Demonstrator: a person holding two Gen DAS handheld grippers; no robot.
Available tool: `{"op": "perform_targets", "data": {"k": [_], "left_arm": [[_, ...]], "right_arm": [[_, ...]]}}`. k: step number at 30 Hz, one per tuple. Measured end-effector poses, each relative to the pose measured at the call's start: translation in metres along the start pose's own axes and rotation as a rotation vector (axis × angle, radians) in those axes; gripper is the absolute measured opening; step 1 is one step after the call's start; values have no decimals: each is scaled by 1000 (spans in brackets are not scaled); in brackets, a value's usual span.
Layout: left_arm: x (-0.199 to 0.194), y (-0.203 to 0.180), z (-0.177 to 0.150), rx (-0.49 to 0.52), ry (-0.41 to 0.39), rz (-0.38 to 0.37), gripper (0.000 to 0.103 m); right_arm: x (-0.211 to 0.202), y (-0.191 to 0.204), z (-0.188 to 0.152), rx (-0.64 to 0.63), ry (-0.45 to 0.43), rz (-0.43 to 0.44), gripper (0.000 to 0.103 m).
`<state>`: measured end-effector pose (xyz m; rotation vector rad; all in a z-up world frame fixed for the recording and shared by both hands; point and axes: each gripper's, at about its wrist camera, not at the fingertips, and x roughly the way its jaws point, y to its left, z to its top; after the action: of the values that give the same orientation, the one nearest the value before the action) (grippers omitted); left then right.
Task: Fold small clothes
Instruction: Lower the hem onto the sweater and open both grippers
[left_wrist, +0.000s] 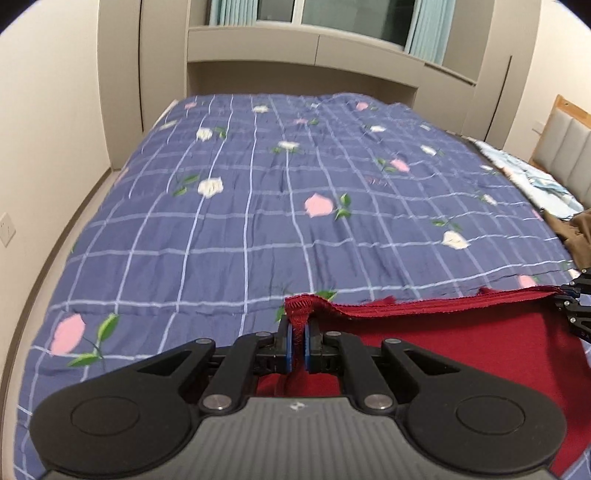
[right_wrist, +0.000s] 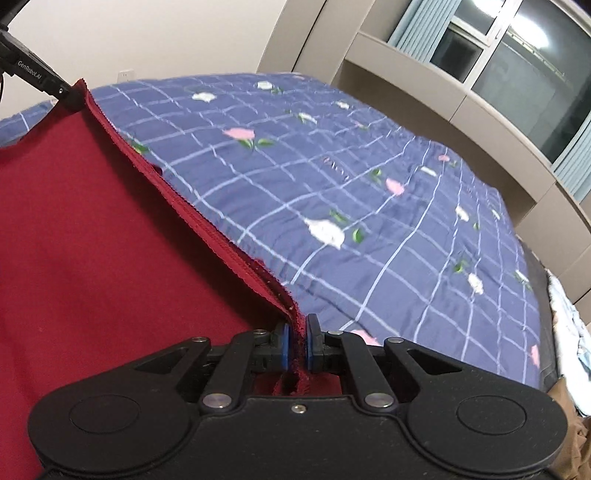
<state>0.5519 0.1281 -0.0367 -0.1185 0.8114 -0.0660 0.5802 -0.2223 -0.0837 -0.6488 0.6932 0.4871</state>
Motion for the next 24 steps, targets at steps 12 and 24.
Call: {"op": "perform_targets", "data": {"k": [12,24], "left_arm": [[3,7,-8,-75,-28,93,87],[30,-2,-13,-12,2,329,100]], "right_arm": [[7,-27,-24,213,-21,-160,98],[27,-55,-32,454,56,-241,102]]}}
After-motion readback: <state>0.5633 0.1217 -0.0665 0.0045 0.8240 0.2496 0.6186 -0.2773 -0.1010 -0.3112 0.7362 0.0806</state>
